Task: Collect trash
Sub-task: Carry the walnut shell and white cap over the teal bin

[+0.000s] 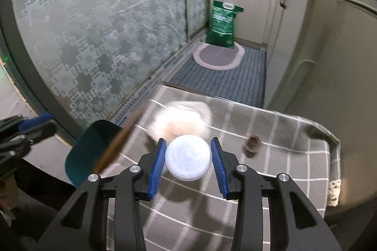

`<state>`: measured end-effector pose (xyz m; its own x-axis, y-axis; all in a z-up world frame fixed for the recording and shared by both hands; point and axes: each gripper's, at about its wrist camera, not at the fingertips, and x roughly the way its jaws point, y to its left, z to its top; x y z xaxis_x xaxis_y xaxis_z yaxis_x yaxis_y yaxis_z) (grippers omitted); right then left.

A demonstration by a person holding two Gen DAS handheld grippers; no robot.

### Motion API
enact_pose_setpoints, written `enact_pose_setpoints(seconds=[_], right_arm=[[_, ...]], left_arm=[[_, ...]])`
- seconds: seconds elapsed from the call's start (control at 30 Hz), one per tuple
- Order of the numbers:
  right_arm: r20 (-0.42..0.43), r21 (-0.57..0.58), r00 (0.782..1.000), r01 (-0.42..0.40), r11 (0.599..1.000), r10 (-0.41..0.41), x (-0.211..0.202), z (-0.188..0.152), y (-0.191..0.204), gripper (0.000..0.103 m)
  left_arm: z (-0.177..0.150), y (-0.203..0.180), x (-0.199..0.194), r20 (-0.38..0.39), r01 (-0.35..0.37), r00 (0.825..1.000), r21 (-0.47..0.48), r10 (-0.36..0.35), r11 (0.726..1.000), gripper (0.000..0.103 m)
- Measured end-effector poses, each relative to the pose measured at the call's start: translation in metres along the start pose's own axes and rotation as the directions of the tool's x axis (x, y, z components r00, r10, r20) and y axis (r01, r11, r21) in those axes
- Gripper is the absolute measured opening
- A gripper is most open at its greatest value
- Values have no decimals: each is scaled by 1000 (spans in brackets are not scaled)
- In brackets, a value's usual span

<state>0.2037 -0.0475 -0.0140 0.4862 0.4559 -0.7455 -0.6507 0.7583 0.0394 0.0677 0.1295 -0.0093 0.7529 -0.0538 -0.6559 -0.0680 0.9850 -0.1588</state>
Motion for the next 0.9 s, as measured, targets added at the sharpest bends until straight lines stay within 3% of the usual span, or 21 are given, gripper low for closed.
enact_pose_setpoints(seconds=[0.4,0.9], right_arm=[[20,-61,997,-72,996,73,3,24,57,39],[18,-128,988,-147,981,150,14,42,120,39]], left_arm=[[-28,46,18,-86,-68,994,-30,65,997,23],[-70,79,47,-222,-107,970,-22,99,994,23]])
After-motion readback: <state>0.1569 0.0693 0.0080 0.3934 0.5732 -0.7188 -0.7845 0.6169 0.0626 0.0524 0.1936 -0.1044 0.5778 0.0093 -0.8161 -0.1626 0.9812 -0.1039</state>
